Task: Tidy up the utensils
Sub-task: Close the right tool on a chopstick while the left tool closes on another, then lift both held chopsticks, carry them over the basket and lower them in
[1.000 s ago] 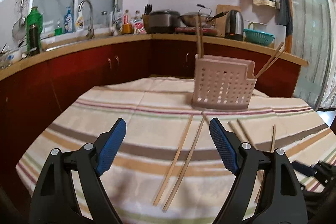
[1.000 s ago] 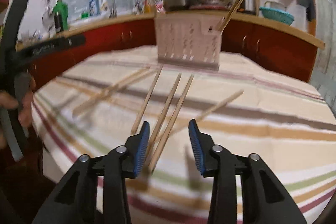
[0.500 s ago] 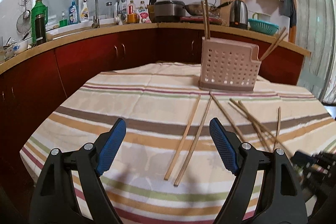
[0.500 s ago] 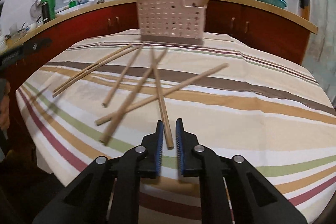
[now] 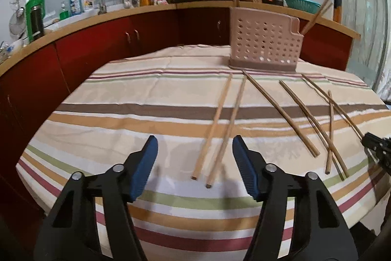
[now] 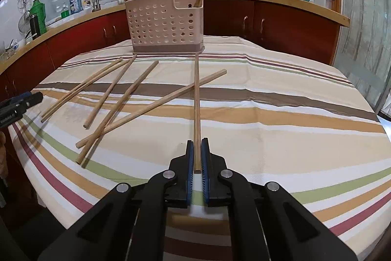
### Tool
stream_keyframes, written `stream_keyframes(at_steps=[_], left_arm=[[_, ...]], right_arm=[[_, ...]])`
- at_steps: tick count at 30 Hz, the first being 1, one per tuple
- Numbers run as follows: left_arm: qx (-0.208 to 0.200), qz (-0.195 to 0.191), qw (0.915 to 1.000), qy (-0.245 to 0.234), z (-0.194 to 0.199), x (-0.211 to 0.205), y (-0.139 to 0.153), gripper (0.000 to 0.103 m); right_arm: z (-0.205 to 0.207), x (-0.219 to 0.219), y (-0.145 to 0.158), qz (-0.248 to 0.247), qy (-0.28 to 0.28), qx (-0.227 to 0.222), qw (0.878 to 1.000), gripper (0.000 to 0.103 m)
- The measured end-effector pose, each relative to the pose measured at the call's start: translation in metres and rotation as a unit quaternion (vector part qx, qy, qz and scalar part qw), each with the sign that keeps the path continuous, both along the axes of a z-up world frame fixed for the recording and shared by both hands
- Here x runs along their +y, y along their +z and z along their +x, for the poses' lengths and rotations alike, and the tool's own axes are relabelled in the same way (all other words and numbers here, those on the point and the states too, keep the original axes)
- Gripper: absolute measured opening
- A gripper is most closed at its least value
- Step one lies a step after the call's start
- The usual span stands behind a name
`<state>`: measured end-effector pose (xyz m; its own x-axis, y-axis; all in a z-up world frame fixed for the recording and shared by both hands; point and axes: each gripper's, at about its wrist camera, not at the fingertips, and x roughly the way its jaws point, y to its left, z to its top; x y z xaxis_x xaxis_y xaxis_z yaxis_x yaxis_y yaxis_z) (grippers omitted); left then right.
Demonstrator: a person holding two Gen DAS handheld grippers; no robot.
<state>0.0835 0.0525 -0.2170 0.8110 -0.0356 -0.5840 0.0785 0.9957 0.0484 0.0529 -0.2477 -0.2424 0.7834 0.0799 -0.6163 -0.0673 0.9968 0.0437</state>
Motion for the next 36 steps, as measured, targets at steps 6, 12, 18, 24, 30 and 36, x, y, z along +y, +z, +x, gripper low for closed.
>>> stream_keyframes(at_steps=[6,12,18,24,30,36], left_arm=[[0.036,0.002,0.9988,-0.031,0.006,-0.009,-0.017,0.036],[0.054,0.005,0.9974,-0.048,0.008,-0.014,-0.026,0.016],[0.053,0.016,0.9971,-0.052,0.007,-0.017,-0.026,0.019],[0.049,0.006,0.9976,-0.049,0.008,-0.012,-0.026,0.018],[0.035,0.015,0.9972,-0.065,0.000,-0.021,-0.024,0.007],[-0.006,0.013,0.9981,-0.060,-0.008,-0.018,0.000,0.007]], right_arm=[[0.000,-0.001,0.000,0.005,0.001,0.000,1.000,0.007],[-0.001,-0.001,-0.001,0.010,0.001,-0.003,1.000,0.007],[-0.001,-0.003,-0.001,0.017,0.002,-0.004,1.000,0.007],[-0.001,-0.004,-0.001,0.022,0.005,-0.005,1.000,0.007],[-0.006,-0.007,0.005,0.027,0.004,-0.015,1.000,0.007],[-0.014,-0.009,0.026,0.027,0.003,-0.044,0.999,0.007]])
